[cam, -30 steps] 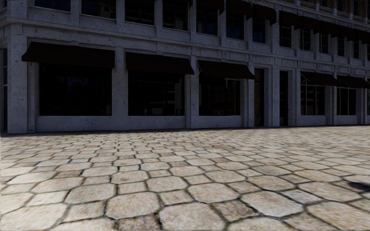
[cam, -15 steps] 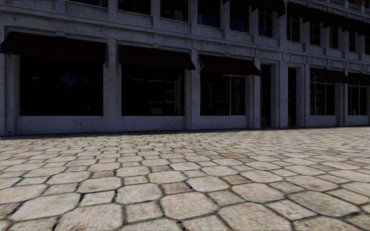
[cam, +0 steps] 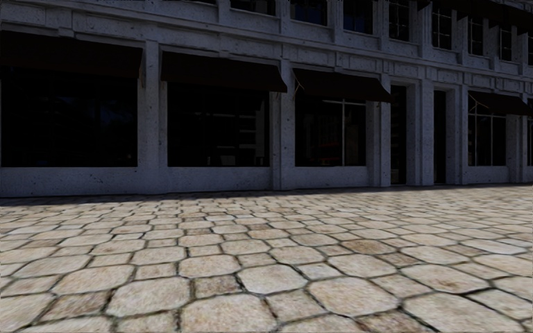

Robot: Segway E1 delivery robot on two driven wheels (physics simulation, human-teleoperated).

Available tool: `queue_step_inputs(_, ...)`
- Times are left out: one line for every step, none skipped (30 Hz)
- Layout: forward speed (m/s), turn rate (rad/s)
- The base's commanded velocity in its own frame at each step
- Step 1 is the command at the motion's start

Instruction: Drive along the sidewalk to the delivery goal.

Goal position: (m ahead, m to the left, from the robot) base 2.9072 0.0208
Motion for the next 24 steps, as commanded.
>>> queue_step_inputs(1.99,0.27)
queue_step_inputs(1.99,0.27)
queue_step_inputs(1.99,0.27)
queue_step_inputs(1.99,0.27)
queue_step_inputs(1.99,0.27)
queue_step_inputs(1.99,0.27)
queue_step_inputs(1.99,0.27)
queue_step_inputs(1.99,0.27)
queue_step_inputs(1.99,0.27)
queue_step_inputs(1.99,0.27)
queue_step_inputs(1.99,0.27)
queue_step_inputs(1.99,0.27)
queue_step_inputs(1.99,0.27)
queue_step_inputs(1.99,0.21)
queue_step_inputs(1.99,0.12)
queue_step_inputs(1.99,0.09)
queue_step_inputs(1.99,0.00)
queue_step_inputs(1.99,0.00)
queue_step_inputs(1.99,0.00)
queue_step_inputs(1.99,0.00)
queue_step_inputs(1.99,0.00)
queue_step_inputs(1.99,0.00)
queue_step_inputs(1.99,0.00)
queue_step_inputs(1.99,0.00)
